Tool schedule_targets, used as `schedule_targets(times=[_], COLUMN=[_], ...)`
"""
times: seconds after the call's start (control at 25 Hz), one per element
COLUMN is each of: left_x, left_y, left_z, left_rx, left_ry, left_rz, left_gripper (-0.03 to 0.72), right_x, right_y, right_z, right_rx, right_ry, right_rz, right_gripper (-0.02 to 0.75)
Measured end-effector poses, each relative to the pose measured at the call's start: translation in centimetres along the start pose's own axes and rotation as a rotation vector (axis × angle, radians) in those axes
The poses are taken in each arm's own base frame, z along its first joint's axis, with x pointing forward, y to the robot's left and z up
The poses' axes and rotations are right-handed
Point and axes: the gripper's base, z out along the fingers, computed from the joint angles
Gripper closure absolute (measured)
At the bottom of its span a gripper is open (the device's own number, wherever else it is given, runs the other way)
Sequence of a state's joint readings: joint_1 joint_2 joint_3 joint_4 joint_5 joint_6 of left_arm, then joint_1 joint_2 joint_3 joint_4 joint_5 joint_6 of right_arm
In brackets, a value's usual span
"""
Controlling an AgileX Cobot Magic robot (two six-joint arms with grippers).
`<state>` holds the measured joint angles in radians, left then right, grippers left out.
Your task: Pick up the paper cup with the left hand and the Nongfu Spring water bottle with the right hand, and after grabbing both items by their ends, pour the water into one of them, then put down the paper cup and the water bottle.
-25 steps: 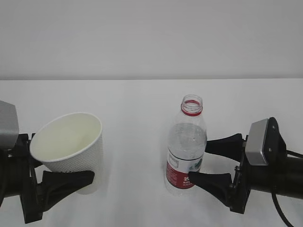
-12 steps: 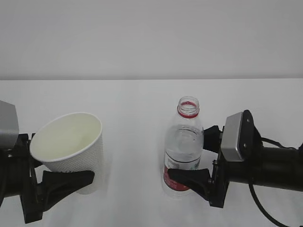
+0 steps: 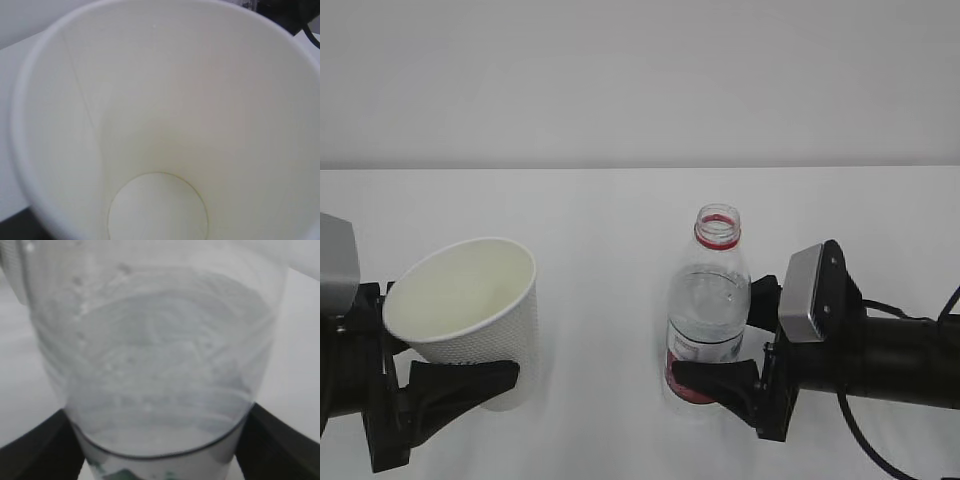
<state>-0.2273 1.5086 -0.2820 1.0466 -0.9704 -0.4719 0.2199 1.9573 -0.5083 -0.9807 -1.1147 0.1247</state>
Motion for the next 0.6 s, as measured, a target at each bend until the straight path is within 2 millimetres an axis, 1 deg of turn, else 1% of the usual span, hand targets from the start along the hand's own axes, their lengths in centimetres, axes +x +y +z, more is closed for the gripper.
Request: schedule_targets(times=[0.08,0.28,0.6], left_x=[0.00,-0.01,-0.01], left_y=[0.00,0.01,0.01], left_z=[0.00,0.00,0.00], left_rx=[0.000,-0.001,-0.001], left_ry=[0.000,-0.001,-0.001], left_rz=[0.000,-0.001,-0.001], left_gripper=[0.151,0.151,0.151], right_x=[-0.02,-0.02,-0.05], right_y=[0.00,0.00,-0.05], right_z=[0.00,0.00,0.03], right_rx=[0.000,0.000,0.000], right_ry=[-0.002,-0.002,-0.003], right_rz=[0.000,0.002,0.000], right_gripper=[0.103,0.174,0.183])
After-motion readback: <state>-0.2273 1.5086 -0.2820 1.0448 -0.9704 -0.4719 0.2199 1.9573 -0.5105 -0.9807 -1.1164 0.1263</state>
